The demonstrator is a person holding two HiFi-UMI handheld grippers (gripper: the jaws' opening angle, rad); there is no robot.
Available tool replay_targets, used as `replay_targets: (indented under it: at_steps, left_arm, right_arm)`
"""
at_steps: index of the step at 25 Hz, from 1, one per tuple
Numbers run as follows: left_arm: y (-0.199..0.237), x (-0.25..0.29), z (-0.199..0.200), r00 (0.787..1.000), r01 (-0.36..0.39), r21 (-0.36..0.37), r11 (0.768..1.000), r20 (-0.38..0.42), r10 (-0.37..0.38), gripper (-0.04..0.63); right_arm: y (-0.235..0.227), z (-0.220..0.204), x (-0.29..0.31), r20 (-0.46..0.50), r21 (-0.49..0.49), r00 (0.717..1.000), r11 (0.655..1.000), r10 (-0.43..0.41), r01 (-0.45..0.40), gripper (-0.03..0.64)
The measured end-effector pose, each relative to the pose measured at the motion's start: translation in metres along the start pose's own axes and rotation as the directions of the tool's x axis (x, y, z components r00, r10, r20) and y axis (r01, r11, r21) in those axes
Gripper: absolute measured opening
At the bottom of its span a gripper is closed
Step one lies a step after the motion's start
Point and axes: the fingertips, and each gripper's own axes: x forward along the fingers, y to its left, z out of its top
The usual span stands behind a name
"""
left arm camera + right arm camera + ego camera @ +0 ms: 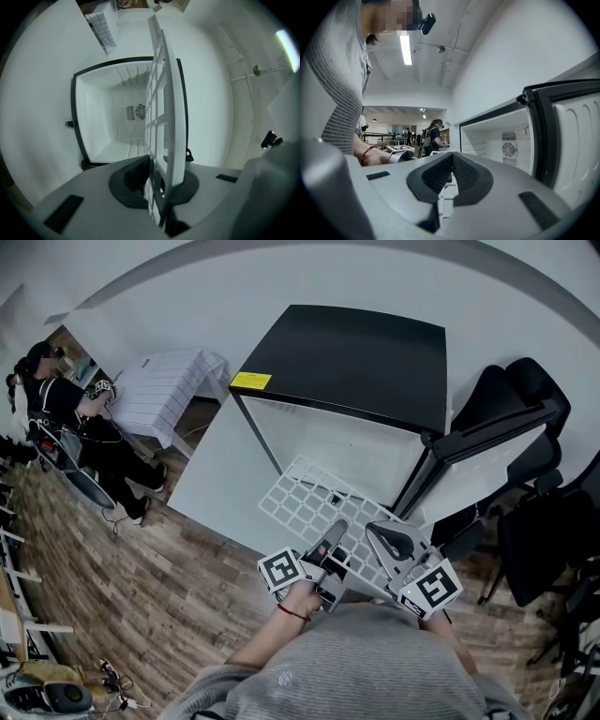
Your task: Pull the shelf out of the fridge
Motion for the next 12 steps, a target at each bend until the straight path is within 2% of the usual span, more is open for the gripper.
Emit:
replay_targets:
  at_steps: [12]
  left_arm:
    - [-0.0020, 0.0014, -0.0011, 1.000, 0.002, -0.007, 1.000, 0.006, -0.002, 0.037]
  right_arm:
    - [-0.0014, 0.0024, -0.0015, 0.006, 0.013, 1.000, 1.000, 0.007, -0.007, 0.012]
